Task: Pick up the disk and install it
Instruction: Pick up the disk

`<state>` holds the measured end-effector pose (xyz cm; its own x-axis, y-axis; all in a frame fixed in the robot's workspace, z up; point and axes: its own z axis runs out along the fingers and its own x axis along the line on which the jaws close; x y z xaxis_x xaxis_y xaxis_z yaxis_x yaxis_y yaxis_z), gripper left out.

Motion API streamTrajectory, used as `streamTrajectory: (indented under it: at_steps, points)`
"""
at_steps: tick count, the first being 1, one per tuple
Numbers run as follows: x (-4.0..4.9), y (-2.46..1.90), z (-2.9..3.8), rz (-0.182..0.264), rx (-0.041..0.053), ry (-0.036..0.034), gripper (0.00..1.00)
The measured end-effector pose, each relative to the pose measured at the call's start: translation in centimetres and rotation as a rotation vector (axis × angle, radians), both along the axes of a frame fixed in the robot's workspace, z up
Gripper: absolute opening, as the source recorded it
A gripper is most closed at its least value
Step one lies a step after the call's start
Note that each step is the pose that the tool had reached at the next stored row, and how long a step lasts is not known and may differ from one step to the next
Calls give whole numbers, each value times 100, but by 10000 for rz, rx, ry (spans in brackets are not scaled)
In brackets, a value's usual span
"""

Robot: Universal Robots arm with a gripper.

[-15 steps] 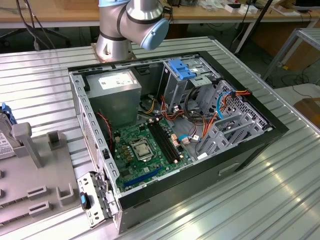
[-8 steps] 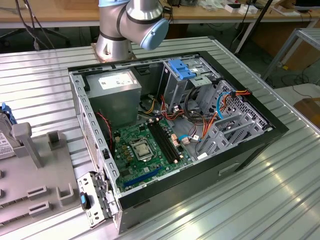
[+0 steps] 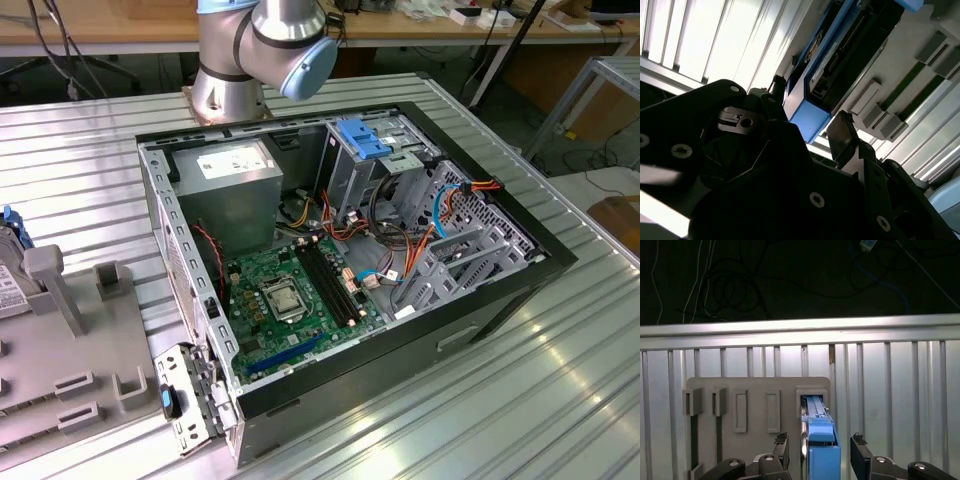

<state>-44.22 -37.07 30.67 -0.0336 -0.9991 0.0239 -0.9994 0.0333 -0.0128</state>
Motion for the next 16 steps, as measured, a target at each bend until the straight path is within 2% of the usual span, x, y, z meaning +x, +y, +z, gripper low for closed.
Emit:
streamTrajectory:
  at_steps: [4,14,15,16]
  points:
    - [1,4,-29,43,-50,-107,60]
    - [48,6,-61,47,-50,-113,60]
    - [48,5,-61,48,-50,-112,59]
    - [49,6,-61,48,-50,-112,51]
